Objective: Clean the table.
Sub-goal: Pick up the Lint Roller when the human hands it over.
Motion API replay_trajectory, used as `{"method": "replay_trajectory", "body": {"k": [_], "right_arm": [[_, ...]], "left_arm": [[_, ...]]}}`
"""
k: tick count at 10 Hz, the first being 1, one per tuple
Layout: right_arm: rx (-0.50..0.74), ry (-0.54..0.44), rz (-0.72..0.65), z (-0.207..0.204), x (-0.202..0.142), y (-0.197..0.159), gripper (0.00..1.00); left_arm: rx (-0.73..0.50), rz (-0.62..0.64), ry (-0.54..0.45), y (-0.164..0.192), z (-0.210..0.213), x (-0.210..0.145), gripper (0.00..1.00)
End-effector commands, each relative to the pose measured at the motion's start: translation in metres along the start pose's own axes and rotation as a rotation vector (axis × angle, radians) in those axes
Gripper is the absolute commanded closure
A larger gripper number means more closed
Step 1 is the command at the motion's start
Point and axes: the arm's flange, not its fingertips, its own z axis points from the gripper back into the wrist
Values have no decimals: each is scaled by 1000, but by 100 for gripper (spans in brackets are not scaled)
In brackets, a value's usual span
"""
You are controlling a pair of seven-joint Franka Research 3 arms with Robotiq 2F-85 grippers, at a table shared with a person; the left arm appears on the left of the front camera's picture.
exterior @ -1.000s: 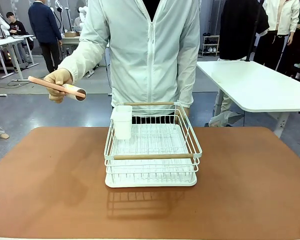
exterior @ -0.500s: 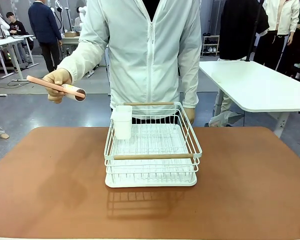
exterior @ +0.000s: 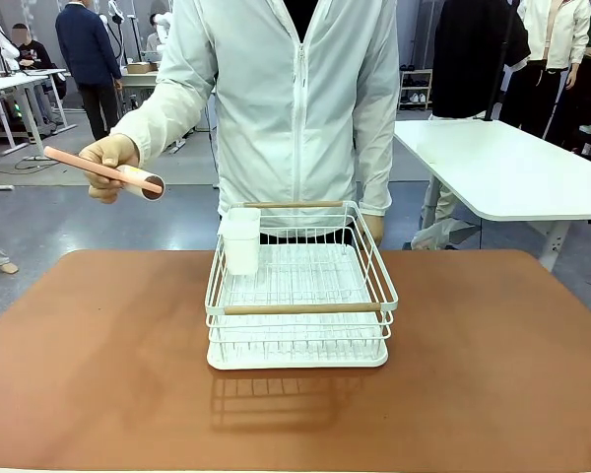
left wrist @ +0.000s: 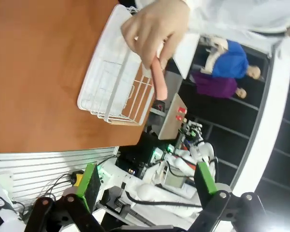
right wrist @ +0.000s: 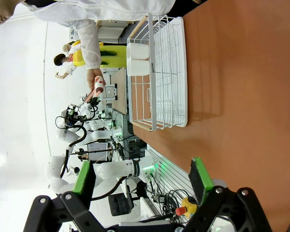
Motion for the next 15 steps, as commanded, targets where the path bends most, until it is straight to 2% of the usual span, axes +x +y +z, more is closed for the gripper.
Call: {"method": "replay_trajectory", "body": {"k": [1, 4, 6, 9, 10, 15], "right_arm": [[-2, 2, 6, 0, -3, 4, 0], [-2, 2, 6, 0, -3, 4, 0], [-2, 2, 6, 0, -3, 4, 0], [-2, 2, 6, 0, -3, 4, 0], [-2, 2, 6, 0, -3, 4, 0], [-2, 2, 6, 0, -3, 4, 0]], "left_arm": [[32, 53, -52, -11, -23, -28, 0], [27, -44, -152, -23, -50, -47, 0], [55, -81, -158, -22, -70, -55, 0], [72, -57, -206, -21, -97, -58, 0], [76, -44, -187, -23, -105, -53, 0], [80, -13, -251, -38, -146, -31, 0]]}}
